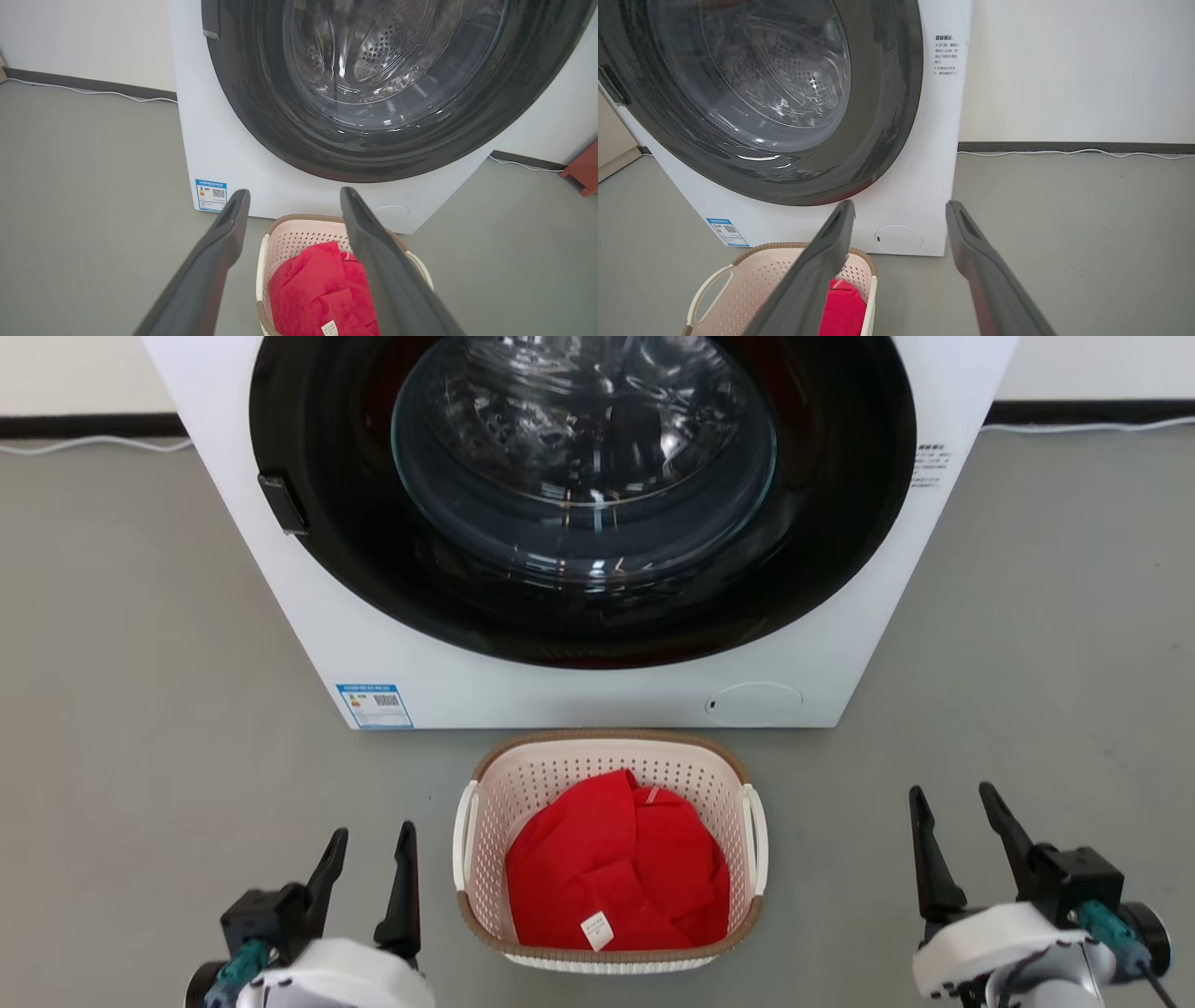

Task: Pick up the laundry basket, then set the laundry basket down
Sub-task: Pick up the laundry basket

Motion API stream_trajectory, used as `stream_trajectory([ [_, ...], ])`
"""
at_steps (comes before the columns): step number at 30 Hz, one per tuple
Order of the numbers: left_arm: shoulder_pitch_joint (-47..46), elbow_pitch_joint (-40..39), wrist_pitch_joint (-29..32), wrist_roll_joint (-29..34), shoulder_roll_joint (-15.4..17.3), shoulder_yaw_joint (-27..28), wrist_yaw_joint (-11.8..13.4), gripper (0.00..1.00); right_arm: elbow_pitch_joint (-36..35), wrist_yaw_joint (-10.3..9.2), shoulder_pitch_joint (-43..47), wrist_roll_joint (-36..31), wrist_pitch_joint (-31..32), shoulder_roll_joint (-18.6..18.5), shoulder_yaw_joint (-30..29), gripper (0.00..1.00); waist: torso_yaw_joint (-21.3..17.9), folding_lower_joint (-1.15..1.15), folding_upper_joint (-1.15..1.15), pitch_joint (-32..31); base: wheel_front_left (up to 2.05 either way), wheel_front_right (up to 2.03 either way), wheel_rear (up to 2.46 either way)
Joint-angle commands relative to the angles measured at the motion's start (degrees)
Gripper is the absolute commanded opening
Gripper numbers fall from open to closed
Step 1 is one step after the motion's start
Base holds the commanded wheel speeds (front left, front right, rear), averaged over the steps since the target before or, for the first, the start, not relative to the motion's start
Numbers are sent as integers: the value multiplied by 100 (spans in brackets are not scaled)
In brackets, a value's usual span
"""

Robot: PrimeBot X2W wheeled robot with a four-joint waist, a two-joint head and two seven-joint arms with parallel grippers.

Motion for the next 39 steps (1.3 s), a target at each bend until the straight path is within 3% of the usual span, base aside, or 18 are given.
stream_trajectory([
  [1, -359, -35, -61, -55, 53, 124, 59, 100, -63, 36, -292, 26, -79, -62, 147, 100, 12, 0, 0, 96, 0, 0, 0],
  [39, -2483, 962, -61, -292, 53, -702, 306, 100, 482, 36, -1992, 44, -79, -62, 222, 100, 285, 0, 0, 2667, 0, 0, 0],
])
